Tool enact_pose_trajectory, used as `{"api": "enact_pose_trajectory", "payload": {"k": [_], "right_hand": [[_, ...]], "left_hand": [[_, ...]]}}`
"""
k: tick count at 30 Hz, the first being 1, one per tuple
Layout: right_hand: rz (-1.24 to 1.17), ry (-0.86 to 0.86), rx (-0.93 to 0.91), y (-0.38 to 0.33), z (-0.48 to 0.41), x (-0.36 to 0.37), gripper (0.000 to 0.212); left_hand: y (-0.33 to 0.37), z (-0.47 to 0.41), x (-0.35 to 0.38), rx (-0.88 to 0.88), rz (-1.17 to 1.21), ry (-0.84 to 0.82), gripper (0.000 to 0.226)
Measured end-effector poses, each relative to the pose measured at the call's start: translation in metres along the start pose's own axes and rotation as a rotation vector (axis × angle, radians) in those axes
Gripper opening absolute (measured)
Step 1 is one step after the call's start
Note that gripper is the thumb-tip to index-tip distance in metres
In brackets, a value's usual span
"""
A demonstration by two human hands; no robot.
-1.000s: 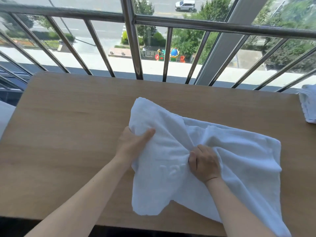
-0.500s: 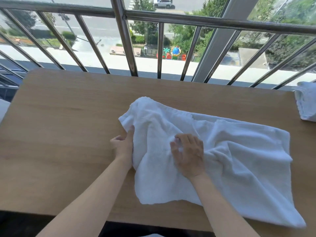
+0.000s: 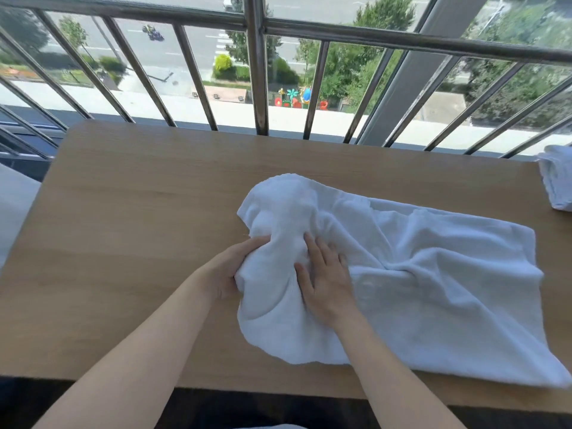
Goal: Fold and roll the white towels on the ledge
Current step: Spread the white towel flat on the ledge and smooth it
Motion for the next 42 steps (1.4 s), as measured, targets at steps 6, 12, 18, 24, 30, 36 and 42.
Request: {"api": "enact_pose_trajectory", "payload": {"k": [6, 12, 18, 24, 30, 36, 42], "right_hand": [[0.299, 0.020, 0.139, -0.012, -0.003, 0.035, 0.081], [0.172, 0.065, 0.096, -0.063, -0.019, 0.059, 0.068], [0.369, 0.042, 0.096, -0.063, -0.014, 0.086, 0.069], [0.438, 0.029, 0.119, -0.076, -0.022, 0.091, 0.071], [0.412, 0.120, 0.137, -0.090, -0.047, 0.084, 0.064], [0.427, 0.083, 0.103, -0.083, -0.040, 0.100, 0.074], [0.437, 0.043, 0.115, -0.083, -0.047, 0.099, 0.075]], "left_hand": [[0.027, 0.018, -0.063, 0.398, -0.072, 0.352, 0.062], [0.034, 0.015, -0.079, 0.437, -0.210, 0.113, 0.065], [0.052, 0.002, -0.094, 0.625, -0.463, 0.224, 0.061], [0.066, -0.019, -0.117, 0.501, -0.266, 0.333, 0.051], [0.097, -0.028, -0.108, 0.625, -0.262, 0.182, 0.041], [0.096, -0.037, -0.131, 0.596, -0.247, 0.357, 0.025], [0.080, -0.031, -0.140, 0.390, -0.328, 0.356, 0.053]]}}
Point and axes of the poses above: each hand's wrist, its own z-axis away from the middle knuckle, its own x-axis out of the palm, y = z × x, the point moved 5 cm from there along -z, towards the middle knuckle, and after that the axes turned 5 degrees about y, right-handed, at the moved point
